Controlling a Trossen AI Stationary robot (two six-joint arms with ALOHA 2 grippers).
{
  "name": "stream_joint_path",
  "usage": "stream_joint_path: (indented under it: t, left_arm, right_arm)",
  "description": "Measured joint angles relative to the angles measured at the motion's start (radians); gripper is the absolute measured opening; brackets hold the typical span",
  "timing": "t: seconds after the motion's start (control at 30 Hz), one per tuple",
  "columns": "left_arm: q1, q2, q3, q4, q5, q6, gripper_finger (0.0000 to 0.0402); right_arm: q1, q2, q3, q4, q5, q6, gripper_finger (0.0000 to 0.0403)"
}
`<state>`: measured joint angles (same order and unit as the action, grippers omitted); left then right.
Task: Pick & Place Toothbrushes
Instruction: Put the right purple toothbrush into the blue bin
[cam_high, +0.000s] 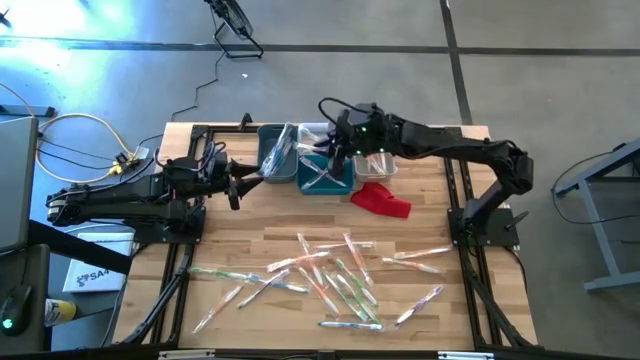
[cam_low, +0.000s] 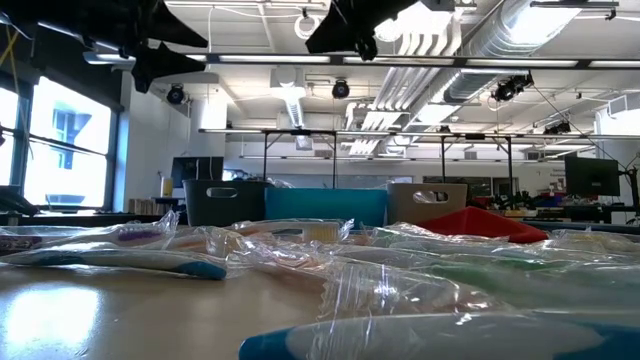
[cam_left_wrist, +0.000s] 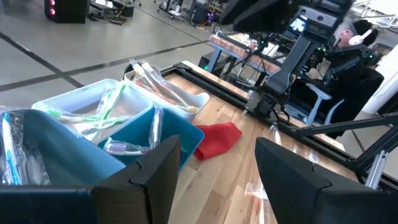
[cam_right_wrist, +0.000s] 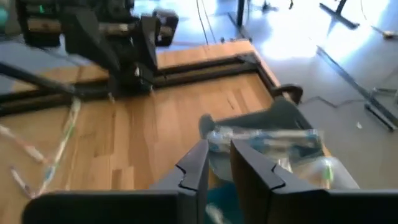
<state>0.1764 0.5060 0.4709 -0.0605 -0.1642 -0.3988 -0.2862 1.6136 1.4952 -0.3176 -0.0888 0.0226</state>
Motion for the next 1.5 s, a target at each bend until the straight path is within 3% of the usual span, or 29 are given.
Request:
stream_joint_path:
  t: [0.2,0.53,0.73,1.13,1.5]
  left_arm:
    - [0.000,0.000,0.000,-0.026,0.000,0.000,0.0206]
    - [0.000,0.000,0.000,-0.025,0.000,-0.004,0.0206]
    - [0.000,0.000,0.000,-0.025,0.000,-0.027,0.0206]
    - [0.000,0.000,0.000,-0.050,0.000,0.001,0.0206]
    - [0.000,0.000,0.000,-0.055,-0.001,0.001,0.0206]
  right_arm:
    - [0.033,-0.077,0.000,-0.117,0.093,-0.027,0.0009]
    - [0.146,-0.148,0.000,-0.344,0.236,0.053,0.0003]
    - [0.221,-0.148,0.000,-0.426,0.246,0.073,0.0003]
    - [0.298,-0.154,-0.121,-0.409,0.248,0.262,0.0003]
    - [0.357,-0.154,-0.155,-0.445,0.330,0.583,0.0003]
